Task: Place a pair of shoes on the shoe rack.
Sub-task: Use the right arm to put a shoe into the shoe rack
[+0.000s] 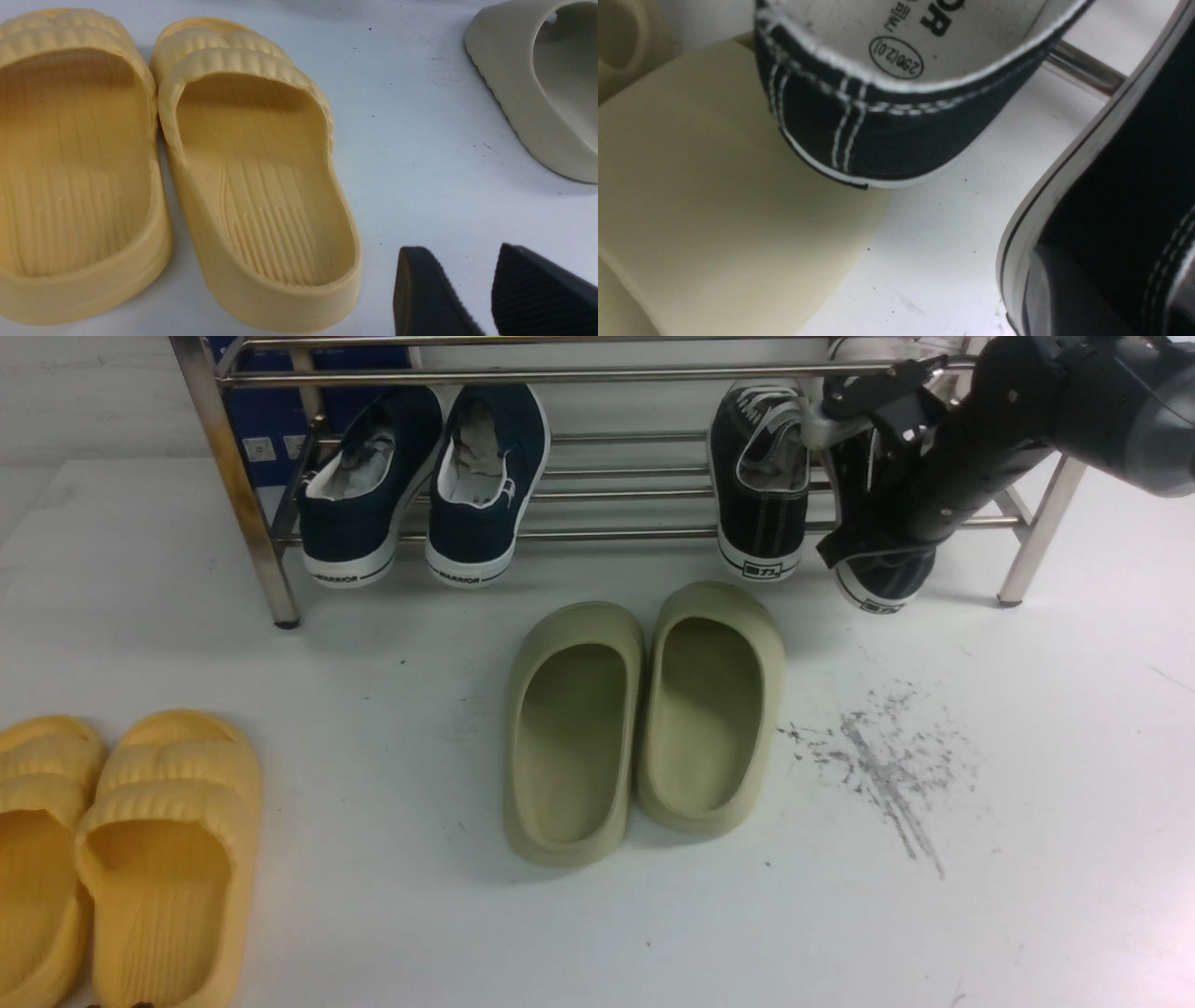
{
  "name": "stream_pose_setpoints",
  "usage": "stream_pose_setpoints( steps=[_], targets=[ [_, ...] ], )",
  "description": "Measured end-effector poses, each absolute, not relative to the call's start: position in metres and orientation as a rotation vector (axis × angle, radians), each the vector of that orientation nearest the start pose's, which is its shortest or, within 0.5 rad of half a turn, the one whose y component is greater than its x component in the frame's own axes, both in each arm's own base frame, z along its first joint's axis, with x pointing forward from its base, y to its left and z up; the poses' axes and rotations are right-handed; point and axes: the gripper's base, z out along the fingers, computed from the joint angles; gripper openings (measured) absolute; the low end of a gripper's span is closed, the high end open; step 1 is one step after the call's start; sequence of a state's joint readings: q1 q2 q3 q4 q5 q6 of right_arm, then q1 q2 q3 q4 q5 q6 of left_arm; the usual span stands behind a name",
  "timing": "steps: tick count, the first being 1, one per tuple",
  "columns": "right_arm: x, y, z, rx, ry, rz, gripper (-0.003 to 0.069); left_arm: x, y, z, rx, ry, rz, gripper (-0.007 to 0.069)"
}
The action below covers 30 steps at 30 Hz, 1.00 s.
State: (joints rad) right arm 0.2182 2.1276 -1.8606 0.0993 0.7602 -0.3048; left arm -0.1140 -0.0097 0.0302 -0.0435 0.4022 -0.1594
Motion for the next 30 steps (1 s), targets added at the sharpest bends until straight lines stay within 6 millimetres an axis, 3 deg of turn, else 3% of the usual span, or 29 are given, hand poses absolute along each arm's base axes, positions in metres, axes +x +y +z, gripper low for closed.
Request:
stream_pose_setpoints(
  steps=[1, 8, 12, 21, 24, 26, 30],
  targets=[
    [0.474, 0.111, 0.246, -0.587, 2.436, 0.080, 0.0123, 0.051, -0.007, 0.168, -0.070, 1.911, -0.228, 0.0239],
    [0.475, 0.112, 0.252, -0.586, 2.401, 0.076, 0.0300, 0.051, -0.007, 0.168, -0.070, 1.911, -0.228, 0.0239],
    [0.472, 0.113, 0.256, -0.583, 2.410, 0.095, 0.0341, 0.051, -0.007, 0.168, -0.070, 1.911, -0.228, 0.0239],
    [0.448, 0.110, 0.315, -0.530, 2.343, 0.150, 0.0347, 0.051, -0.007, 0.168, -0.070, 1.911, -0.228, 0.0239],
    [0.437, 0.108, 0.326, -0.529, 2.375, 0.162, 0.0347, 0.051, -0.007, 0.168, -0.070, 1.911, -0.228, 0.0239],
    [0.426, 0.107, 0.333, -0.518, 2.436, 0.182, 0.0339, 0.051, -0.007, 0.168, -0.070, 1.911, -0.228, 0.0239],
    [0.403, 0.103, 0.336, -0.479, 2.630, 0.224, 0.0255, 0.051, -0.007, 0.168, -0.070, 1.911, -0.228, 0.0239]
  ],
)
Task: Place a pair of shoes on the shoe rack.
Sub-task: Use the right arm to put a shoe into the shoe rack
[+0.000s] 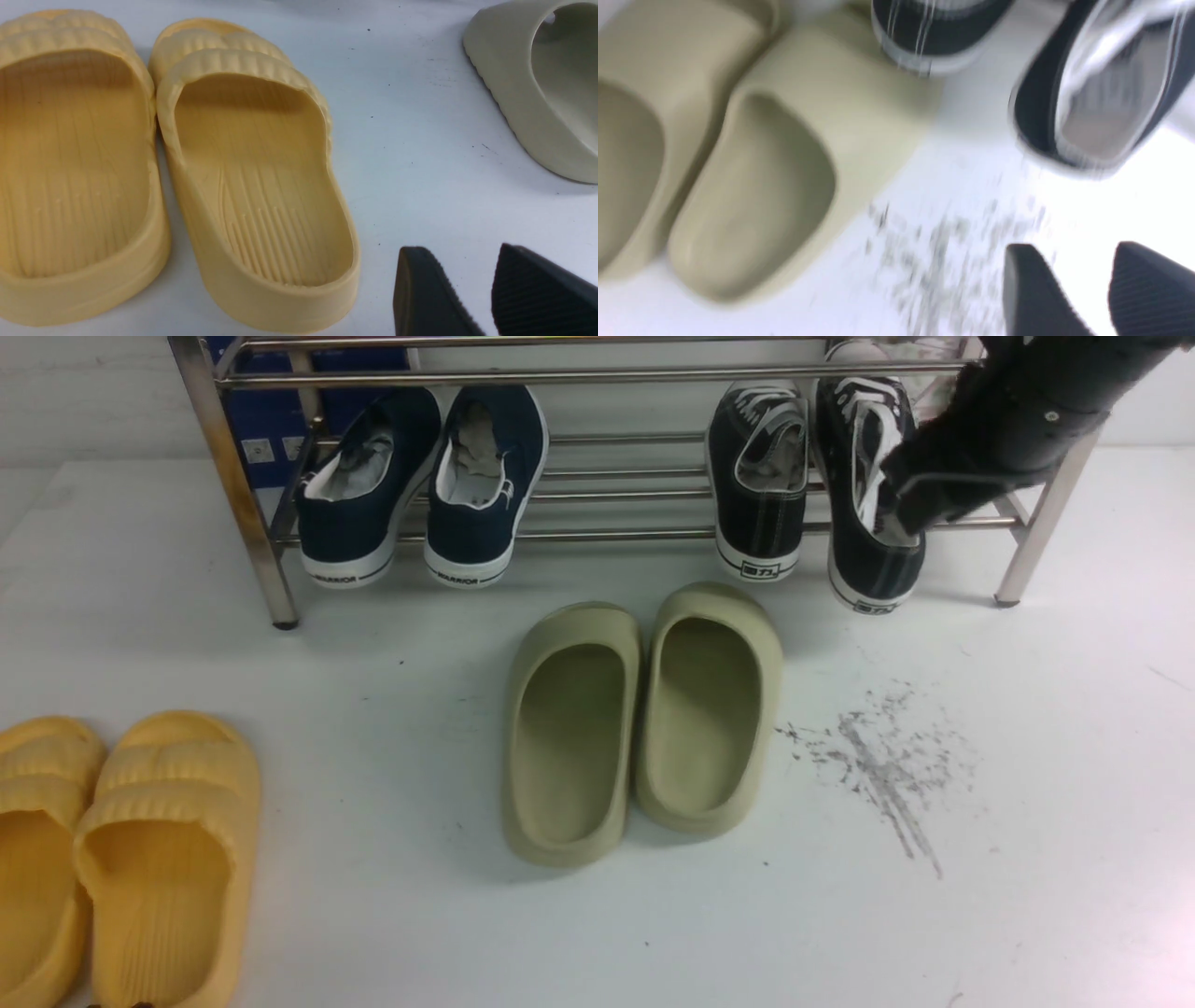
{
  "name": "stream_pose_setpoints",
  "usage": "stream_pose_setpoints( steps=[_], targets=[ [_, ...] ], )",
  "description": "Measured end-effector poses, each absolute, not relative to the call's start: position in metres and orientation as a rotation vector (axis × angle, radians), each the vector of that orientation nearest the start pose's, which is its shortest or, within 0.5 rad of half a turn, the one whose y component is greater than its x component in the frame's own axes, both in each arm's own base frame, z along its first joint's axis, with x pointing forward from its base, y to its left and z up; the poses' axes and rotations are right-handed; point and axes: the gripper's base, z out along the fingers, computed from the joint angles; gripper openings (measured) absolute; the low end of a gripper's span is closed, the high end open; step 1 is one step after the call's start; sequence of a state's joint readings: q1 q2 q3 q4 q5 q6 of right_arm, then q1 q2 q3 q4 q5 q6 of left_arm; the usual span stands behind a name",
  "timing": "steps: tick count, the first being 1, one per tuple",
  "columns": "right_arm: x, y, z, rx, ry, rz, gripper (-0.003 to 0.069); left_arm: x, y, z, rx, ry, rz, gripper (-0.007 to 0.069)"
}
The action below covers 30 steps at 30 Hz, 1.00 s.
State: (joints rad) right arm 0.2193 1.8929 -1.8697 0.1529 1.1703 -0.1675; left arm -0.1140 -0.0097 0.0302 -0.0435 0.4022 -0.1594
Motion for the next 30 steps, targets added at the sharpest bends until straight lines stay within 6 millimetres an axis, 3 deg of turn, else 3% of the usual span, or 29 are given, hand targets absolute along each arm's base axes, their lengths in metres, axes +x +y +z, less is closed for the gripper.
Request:
stream_pose_setpoints(
  steps=[2, 4, 5, 7, 10, 18, 30],
  targets=[
    [0.396, 0.102, 0.326, -0.452, 2.720, 0.241, 0.0140, 0.051, -0.007, 0.168, -0.070, 1.911, -0.228, 0.0239],
    [0.394, 0.102, 0.319, -0.442, 2.750, 0.248, 0.0078, 0.051, -0.007, 0.168, -0.070, 1.911, -0.228, 0.0239],
    [0.393, 0.102, 0.305, -0.430, 2.779, 0.255, 0.0019, 0.051, -0.007, 0.168, -0.070, 1.911, -0.228, 0.0239],
    [0.394, 0.102, 0.292, -0.414, 2.790, 0.257, -0.0002, 0.051, -0.007, 0.168, -0.070, 1.911, -0.228, 0.0239],
    [0.402, 0.103, 0.266, -0.382, 2.759, 0.242, -0.0005, 0.051, -0.007, 0.168, -0.070, 1.911, -0.228, 0.0239],
    [0.432, 0.104, 0.239, -0.343, 2.579, 0.179, -0.0005, 0.051, -0.007, 0.168, -0.070, 1.911, -0.228, 0.0239],
    [0.441, 0.101, 0.255, -0.349, 2.507, 0.114, -0.0003, 0.051, -0.007, 0.168, -0.070, 1.911, -0.228, 0.0239]
  ],
)
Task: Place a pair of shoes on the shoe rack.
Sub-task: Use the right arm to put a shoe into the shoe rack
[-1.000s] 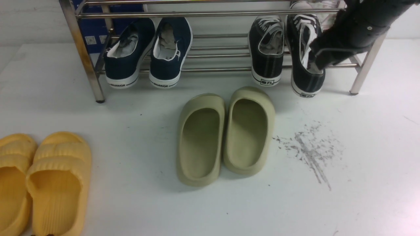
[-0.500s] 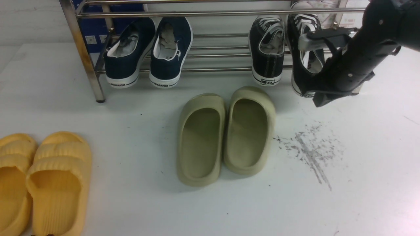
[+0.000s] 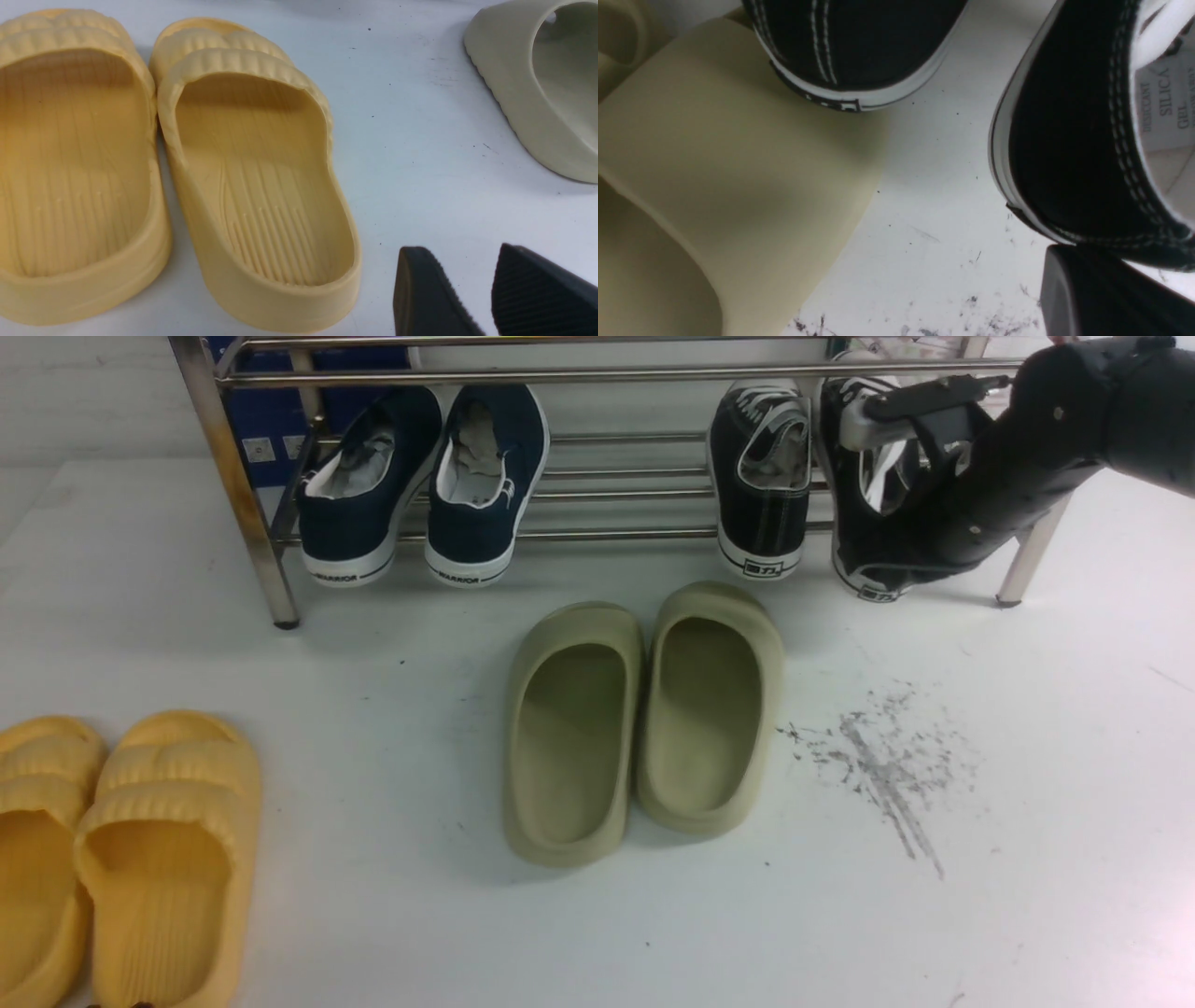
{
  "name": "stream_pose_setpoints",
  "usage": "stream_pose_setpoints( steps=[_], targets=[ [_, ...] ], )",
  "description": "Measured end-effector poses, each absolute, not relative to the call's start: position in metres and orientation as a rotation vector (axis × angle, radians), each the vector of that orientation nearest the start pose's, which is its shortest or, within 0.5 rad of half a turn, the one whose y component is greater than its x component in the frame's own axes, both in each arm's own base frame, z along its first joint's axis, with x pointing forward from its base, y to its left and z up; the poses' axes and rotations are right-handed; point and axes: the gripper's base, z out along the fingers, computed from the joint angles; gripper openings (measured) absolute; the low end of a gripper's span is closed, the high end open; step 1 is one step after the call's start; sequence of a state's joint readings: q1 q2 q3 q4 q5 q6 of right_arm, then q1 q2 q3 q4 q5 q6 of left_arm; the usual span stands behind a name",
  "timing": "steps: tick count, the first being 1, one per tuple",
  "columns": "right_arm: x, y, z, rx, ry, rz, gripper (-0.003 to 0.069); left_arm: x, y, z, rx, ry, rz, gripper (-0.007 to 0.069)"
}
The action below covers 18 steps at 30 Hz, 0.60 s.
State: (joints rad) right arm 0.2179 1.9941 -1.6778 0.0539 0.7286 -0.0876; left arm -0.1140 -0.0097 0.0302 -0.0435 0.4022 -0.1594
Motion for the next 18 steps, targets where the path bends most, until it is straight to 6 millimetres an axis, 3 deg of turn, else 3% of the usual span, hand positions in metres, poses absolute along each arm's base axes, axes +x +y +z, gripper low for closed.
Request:
stream_pose_setpoints(
  steps=[7, 18],
  targets=[
    [0.447, 0.090, 0.264, -0.310, 2.474, 0.105, -0.0003, 0.051, -0.007, 0.168, -0.070, 1.911, -0.228, 0.0239],
    [0.449, 0.091, 0.258, -0.352, 2.484, 0.136, -0.0003, 0.051, -0.007, 0.168, -0.070, 1.911, -0.228, 0.0239]
  ],
)
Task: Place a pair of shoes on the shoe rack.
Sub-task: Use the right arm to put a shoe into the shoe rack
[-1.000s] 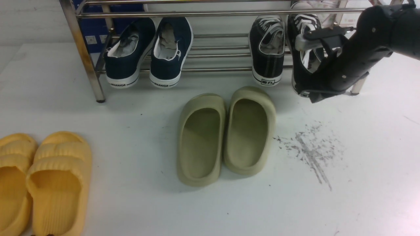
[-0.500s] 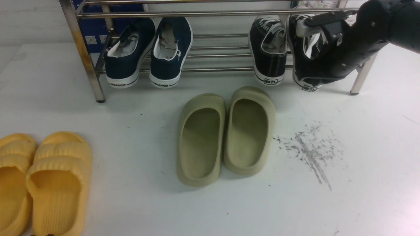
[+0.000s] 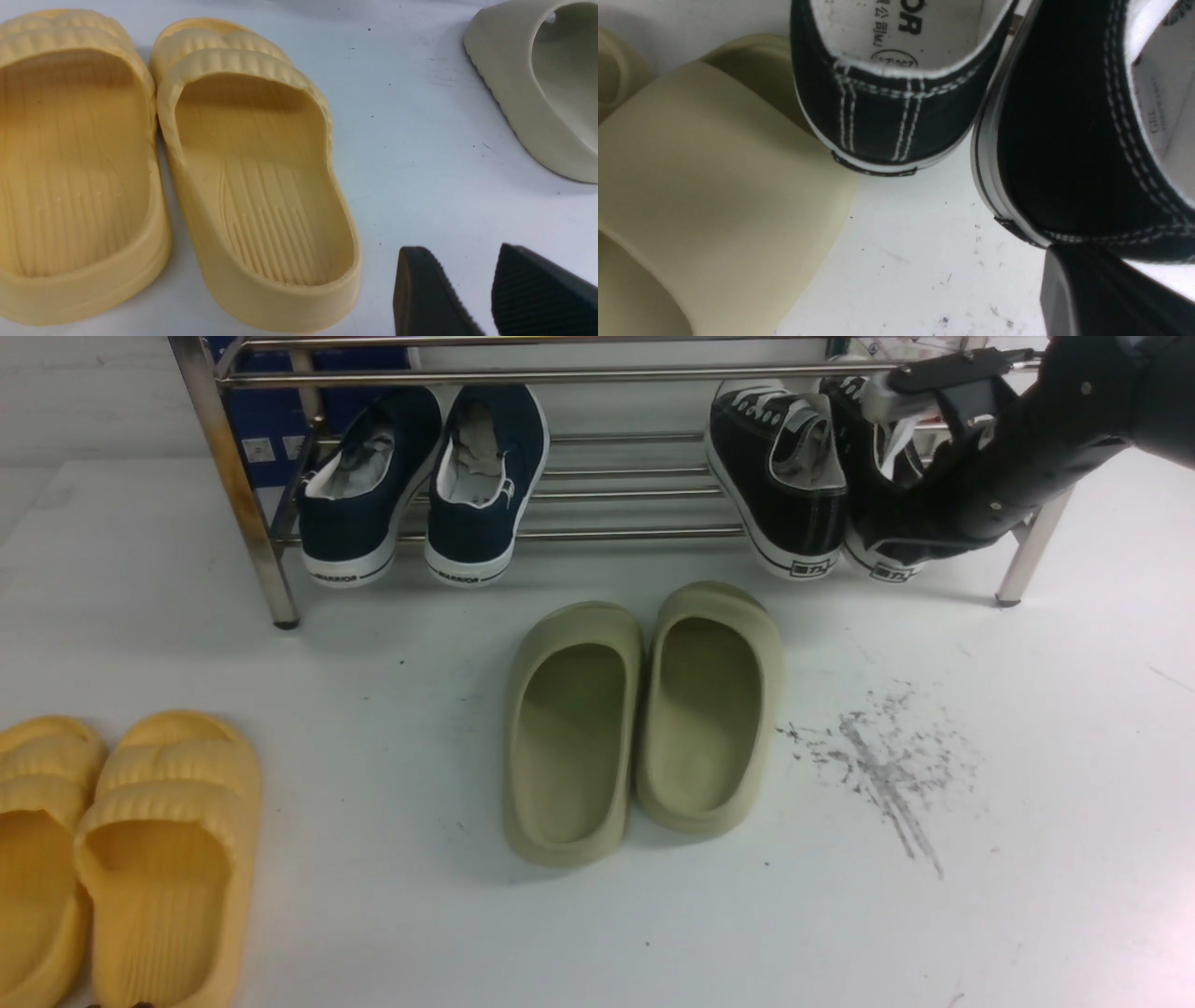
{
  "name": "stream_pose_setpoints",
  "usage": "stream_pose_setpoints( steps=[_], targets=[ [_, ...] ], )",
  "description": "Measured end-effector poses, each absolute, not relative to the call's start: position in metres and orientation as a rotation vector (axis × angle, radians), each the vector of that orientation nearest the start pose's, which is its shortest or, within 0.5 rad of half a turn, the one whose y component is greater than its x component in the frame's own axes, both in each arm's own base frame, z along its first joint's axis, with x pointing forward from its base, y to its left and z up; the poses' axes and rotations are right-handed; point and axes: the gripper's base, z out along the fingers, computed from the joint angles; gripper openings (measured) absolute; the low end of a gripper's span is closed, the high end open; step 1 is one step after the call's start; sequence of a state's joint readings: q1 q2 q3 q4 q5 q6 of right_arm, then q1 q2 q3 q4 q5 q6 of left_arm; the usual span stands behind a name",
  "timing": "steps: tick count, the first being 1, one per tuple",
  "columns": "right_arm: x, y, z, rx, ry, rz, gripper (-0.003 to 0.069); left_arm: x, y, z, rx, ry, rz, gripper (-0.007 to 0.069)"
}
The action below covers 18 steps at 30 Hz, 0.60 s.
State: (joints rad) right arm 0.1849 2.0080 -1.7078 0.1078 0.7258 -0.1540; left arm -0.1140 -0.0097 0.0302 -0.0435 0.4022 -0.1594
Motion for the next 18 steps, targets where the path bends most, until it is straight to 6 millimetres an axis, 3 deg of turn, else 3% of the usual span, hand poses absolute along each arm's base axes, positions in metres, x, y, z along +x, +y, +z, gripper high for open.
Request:
stream_pose_setpoints(
  steps=[6, 12, 18],
  targets=[
    [0.454, 0.094, 0.241, -0.380, 2.508, 0.184, -0.0001, 0.051, -0.007, 0.168, -0.070, 1.911, -0.228, 0.0239],
    [0.454, 0.095, 0.249, -0.351, 2.470, 0.219, 0.0000, 0.051, -0.007, 0.168, -0.070, 1.911, -0.228, 0.0239],
    [0.447, 0.096, 0.271, -0.388, 2.419, 0.229, 0.0001, 0.051, -0.007, 0.168, -0.070, 1.911, -0.228, 0.0239]
  ],
)
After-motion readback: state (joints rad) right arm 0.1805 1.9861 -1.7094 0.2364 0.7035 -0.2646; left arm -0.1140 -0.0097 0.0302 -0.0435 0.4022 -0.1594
